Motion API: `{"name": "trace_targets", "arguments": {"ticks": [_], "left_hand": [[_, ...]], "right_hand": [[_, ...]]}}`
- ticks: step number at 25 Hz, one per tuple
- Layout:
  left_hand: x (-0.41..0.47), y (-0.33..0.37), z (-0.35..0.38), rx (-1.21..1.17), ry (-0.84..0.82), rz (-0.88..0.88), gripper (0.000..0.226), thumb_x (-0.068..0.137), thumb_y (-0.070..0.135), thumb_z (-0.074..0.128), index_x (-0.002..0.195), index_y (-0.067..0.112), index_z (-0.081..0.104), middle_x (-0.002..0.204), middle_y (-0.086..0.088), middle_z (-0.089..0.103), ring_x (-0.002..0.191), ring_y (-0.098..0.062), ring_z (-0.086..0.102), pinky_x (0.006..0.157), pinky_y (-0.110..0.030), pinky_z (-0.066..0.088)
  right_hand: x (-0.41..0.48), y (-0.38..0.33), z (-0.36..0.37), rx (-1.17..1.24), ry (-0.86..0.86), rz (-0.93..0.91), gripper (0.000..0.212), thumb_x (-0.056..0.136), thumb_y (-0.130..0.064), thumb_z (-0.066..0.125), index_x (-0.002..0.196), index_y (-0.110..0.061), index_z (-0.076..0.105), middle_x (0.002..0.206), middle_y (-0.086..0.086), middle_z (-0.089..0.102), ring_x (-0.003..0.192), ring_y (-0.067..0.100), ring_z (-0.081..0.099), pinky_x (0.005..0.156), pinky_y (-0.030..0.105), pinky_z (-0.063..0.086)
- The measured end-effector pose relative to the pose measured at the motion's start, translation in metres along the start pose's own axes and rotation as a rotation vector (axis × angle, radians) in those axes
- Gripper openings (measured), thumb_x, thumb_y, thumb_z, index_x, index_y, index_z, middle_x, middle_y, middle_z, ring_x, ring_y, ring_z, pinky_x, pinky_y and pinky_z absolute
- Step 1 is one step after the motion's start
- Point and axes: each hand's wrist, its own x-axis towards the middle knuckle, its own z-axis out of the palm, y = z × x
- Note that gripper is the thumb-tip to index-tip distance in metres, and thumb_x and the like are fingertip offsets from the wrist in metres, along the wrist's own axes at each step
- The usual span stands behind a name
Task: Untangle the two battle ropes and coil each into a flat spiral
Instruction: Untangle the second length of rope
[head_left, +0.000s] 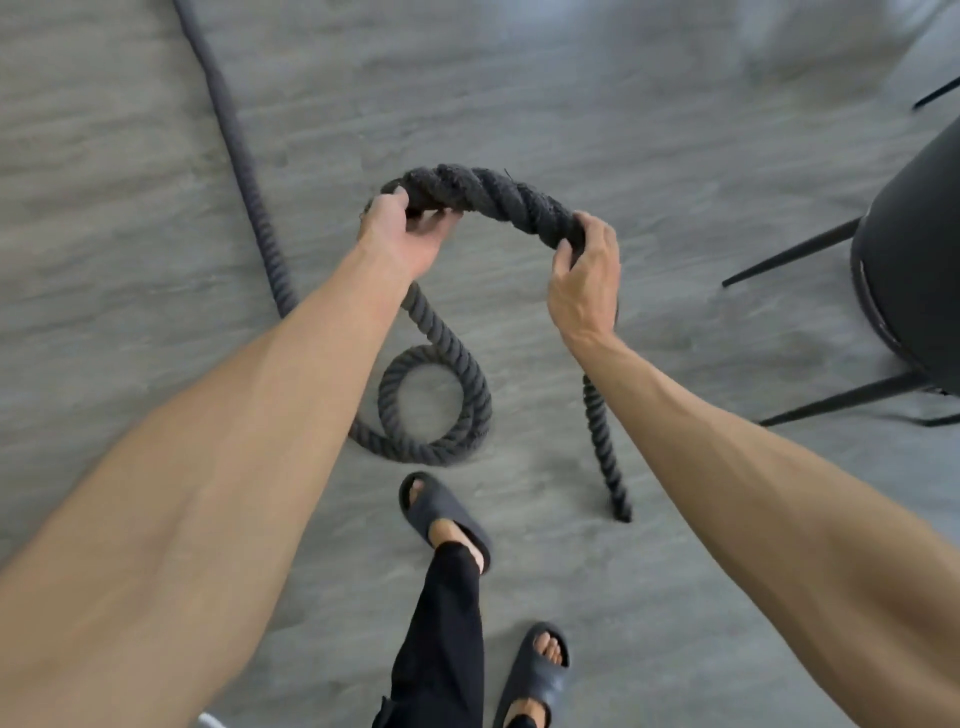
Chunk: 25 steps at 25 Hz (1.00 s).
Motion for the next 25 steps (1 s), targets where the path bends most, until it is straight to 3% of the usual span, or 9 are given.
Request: {"name": "trace_targets", "arguments": {"ticks": [2,4,6,9,12,16,19,21,25], "left_hand": [[0.047,0.014,-0.013,0.144,0.012,-0.031,0.044,0.107,0.015,0.035,0.148,0.0,0.033,0.151,-0.021,0.039,0.129,-0.041,0.05,0.092,-0.055,0.049],[0.093,0.03,-0.027,0.393,0.021,-0.087,0.047,0.108,0.017,0.03,0.152,0.003,0.027,0.157,-0.014,0.032,0.135,-0.033,0.046,0.099,-0.05,0.044],[0.127,0.039,-0.045,0.633,0.085,-0.114,0.042,0.107,0.018,0.033,0.147,0.005,0.035,0.145,-0.014,0.047,0.117,-0.028,0.057,0.093,-0.047,0.048],[0.158,0.036,-0.087,0.885,0.157,-0.188,0.034,0.105,0.018,0.039,0.137,0.007,0.046,0.097,-0.012,0.066,0.08,-0.023,0.065,0.071,-0.042,0.054],[0.179,0.012,-0.149,1.105,0.237,-0.281,0.026,0.104,0.019,0.042,0.128,0.012,0.051,0.082,-0.01,0.064,0.068,-0.022,0.063,0.064,-0.035,0.052],[0.195,-0.034,-0.246,1.295,0.353,-0.4,0.008,0.1,0.018,0.048,0.103,0.017,0.055,0.075,-0.006,0.061,0.06,-0.02,0.057,0.062,-0.029,0.048],[0.225,-0.069,-0.326,1.306,0.451,-0.467,0.009,0.099,0.014,0.05,0.098,0.011,0.058,0.085,-0.012,0.065,0.072,-0.027,0.063,0.068,-0.035,0.054],[0.25,-0.093,-0.375,1.306,0.56,-0.43,0.017,0.093,0.017,0.055,0.101,0.004,0.061,0.103,-0.017,0.069,0.088,-0.031,0.067,0.08,-0.044,0.057],[0.297,-0.142,-0.451,1.155,0.796,-0.419,0.079,0.087,0.039,0.069,0.144,0.001,0.03,0.147,-0.016,0.043,0.127,-0.038,0.05,0.1,-0.049,0.048]], "right_hand": [[0.036,0.0,0.038,-0.071,-0.161,-0.039,0.048,0.1,-0.008,0.047,0.149,-0.005,0.046,0.16,0.013,0.036,0.153,0.031,0.021,0.127,0.041,0.008],[0.061,0.007,0.076,-0.177,-0.292,-0.047,0.048,0.1,-0.005,0.046,0.148,-0.007,0.048,0.163,0.011,0.033,0.155,0.031,0.013,0.126,0.044,0.003],[0.074,0.017,0.106,-0.201,-0.318,0.069,0.043,0.099,-0.006,0.045,0.141,-0.007,0.056,0.151,0.013,0.051,0.149,0.031,0.033,0.124,0.043,0.022],[0.066,0.038,0.143,-0.276,-0.391,0.254,0.034,0.099,-0.011,0.049,0.128,-0.005,0.065,0.128,0.014,0.068,0.126,0.031,0.058,0.107,0.033,0.041],[0.045,0.077,0.17,-0.375,-0.567,0.413,0.032,0.099,-0.016,0.049,0.126,-0.009,0.065,0.127,0.014,0.068,0.125,0.031,0.058,0.104,0.033,0.043],[-0.003,0.154,0.205,-0.56,-0.901,0.384,0.032,0.096,-0.017,0.047,0.126,-0.009,0.058,0.123,0.018,0.066,0.118,0.038,0.059,0.097,0.042,0.048],[-0.031,0.219,0.241,-0.672,-1.121,0.288,0.031,0.093,-0.017,0.044,0.121,-0.012,0.055,0.116,0.021,0.066,0.106,0.041,0.062,0.086,0.045,0.053],[-0.044,0.259,0.269,-0.729,-1.221,0.183,0.032,0.093,-0.014,0.045,0.124,-0.01,0.053,0.12,0.021,0.063,0.112,0.041,0.058,0.088,0.046,0.051],[-0.065,0.318,0.325,-0.814,-1.299,0.068,0.029,0.098,-0.013,0.047,0.125,-0.003,0.051,0.124,0.02,0.059,0.12,0.04,0.052,0.09,0.043,0.048]]}}
